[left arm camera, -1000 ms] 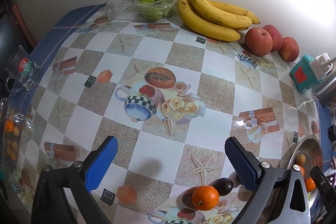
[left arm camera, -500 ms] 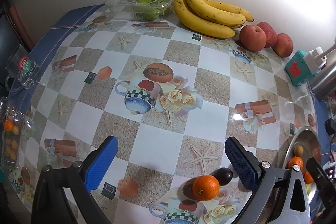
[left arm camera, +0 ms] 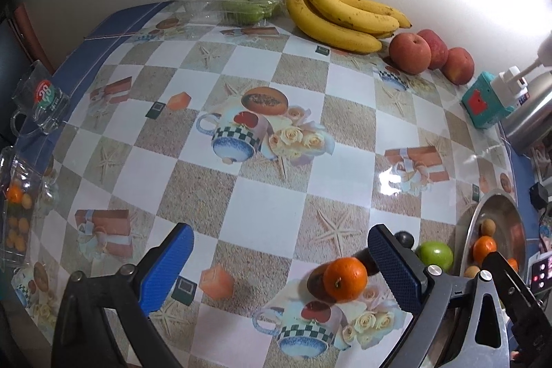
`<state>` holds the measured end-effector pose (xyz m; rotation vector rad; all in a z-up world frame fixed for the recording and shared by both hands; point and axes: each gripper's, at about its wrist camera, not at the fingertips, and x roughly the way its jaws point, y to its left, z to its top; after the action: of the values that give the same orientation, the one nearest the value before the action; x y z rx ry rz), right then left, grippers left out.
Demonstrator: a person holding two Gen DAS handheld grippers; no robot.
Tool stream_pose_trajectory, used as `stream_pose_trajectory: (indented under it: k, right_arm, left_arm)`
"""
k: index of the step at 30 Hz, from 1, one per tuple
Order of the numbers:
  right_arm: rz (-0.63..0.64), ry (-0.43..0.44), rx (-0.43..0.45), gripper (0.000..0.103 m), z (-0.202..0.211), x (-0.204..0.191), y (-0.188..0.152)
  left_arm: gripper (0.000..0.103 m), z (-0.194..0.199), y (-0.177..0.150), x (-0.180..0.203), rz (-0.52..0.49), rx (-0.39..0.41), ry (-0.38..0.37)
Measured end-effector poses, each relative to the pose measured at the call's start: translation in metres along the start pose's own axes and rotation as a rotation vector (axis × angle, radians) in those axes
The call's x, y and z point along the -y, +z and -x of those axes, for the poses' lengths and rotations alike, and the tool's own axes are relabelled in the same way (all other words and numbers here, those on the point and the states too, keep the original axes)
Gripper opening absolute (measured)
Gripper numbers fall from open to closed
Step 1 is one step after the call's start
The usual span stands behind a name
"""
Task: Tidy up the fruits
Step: 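Grasp and lift an orange with the left tool while the right tool approaches a dark plum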
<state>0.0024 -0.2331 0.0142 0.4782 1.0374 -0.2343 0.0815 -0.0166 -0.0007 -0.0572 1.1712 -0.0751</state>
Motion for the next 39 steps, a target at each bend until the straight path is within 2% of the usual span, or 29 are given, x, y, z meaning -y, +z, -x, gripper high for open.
stream_pose_trajectory:
  k: [11,16,18,22,24,26,29,39]
  right_arm:
    - [0.011,-0.054,-0.027,0.098,-0.003,-0.007,-0.016]
    - [-0.016,-0.063,-0.04,0.098,-0.005,-0.001,-0.019]
    - [-0.031,-0.064,-0.04,0.098,-0.006,0.002,-0.018]
    - [-0.042,-0.07,-0.045,0.098,-0.007,0.006,-0.018]
    - [-0.042,-0.068,-0.05,0.098,-0.009,0.006,-0.018]
    - [-0.04,-0.066,-0.052,0.098,-0.009,0.006,-0.017]
    - [-0.039,-0.066,-0.049,0.098,-0.009,0.006,-0.017]
    - [-0.038,-0.066,-0.048,0.098,-0.008,0.006,-0.017]
  left_arm:
    - [0.099,-0.005,-0.017,-0.001,0.008,-0.045,-0.022]
    - [0.097,-0.013,-0.02,-0.002,0.029,-0.086,-0.063]
    - [0.088,-0.017,-0.021,0.0,0.027,-0.102,-0.08]
    - [0.087,-0.021,-0.022,0.005,0.029,-0.126,-0.111]
    - [0.078,-0.021,-0.022,0.008,0.022,-0.13,-0.129]
    - [0.077,-0.023,-0.024,0.012,0.012,-0.139,-0.136]
    - [0.065,-0.026,-0.025,0.015,0.003,-0.152,-0.142]
    - [0.05,-0.03,-0.027,0.023,-0.02,-0.17,-0.169]
